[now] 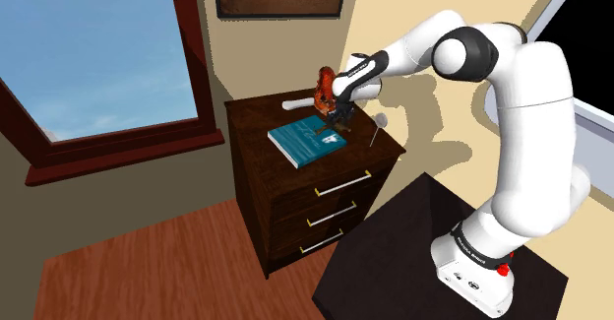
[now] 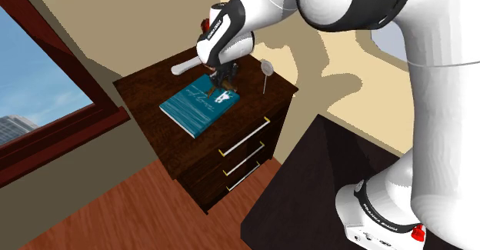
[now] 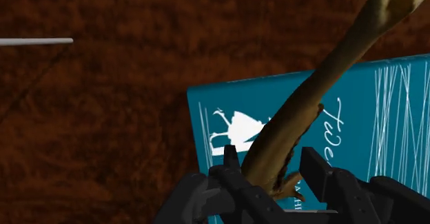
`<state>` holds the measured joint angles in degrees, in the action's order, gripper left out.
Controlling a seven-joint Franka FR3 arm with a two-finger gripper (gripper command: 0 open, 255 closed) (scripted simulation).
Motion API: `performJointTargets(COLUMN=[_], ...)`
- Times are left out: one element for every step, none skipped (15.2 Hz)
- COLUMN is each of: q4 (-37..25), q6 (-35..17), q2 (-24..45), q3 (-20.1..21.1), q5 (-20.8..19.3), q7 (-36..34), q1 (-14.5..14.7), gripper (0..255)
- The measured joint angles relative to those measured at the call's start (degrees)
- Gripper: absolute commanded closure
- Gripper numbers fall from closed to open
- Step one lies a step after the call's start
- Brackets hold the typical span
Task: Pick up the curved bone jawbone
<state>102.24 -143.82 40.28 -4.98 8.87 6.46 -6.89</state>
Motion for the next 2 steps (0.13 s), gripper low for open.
performJointTargets(q4=[0.3,0.3], q6=[0.5,0.8], q2=[-0.7,-1.1], q3=[-0.1,-0.1], q5=[-0.1,-0.1], q7=[-0.1,-0.1], q1=[0.1,0.1], gripper=[255,255])
